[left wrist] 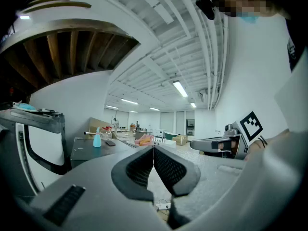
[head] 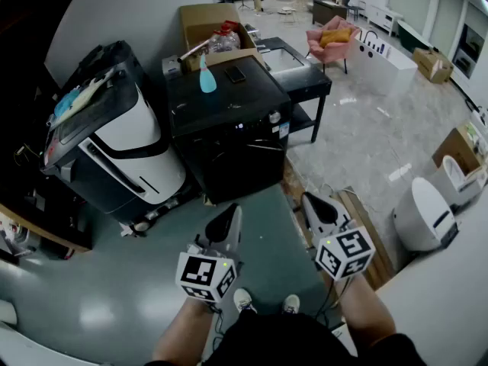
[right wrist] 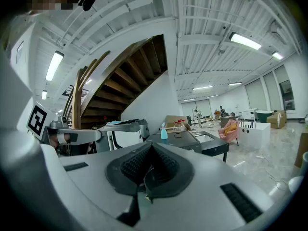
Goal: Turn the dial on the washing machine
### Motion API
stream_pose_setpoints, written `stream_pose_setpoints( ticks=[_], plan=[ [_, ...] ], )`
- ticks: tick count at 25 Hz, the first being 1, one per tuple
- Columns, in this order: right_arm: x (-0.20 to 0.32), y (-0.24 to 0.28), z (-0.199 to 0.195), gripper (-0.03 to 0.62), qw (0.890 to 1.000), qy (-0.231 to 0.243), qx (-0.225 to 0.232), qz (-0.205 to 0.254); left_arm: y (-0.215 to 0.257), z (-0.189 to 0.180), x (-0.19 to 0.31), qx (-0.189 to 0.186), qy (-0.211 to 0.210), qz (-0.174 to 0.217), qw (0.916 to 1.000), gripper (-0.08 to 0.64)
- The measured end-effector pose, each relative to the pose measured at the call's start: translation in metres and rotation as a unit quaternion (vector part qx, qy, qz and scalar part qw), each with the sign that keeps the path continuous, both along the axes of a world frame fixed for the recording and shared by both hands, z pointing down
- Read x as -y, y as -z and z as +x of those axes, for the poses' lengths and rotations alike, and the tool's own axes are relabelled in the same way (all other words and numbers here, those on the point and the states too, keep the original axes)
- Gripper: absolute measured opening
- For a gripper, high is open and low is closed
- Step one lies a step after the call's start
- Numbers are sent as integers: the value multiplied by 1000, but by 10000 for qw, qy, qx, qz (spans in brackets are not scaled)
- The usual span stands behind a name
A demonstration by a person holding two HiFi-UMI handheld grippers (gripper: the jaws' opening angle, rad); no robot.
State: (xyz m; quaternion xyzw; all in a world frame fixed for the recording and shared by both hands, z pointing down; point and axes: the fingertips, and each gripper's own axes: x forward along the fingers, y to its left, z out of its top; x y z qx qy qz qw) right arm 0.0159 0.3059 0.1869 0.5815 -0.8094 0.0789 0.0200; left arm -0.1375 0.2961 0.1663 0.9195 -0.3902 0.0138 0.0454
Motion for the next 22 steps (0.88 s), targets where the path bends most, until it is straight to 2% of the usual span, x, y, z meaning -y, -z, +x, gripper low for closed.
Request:
stream_pose_setpoints(
  ticks=[10,22],
  plan=[
    [5,-7,-12,-3,9999,96,138,-16,-4,-12,4,2,43,-64,10000,5],
    [35,-18,-51,13,10000,58,61,13,-20,-53,35,-28,-50,-221,9997,6]
  ],
)
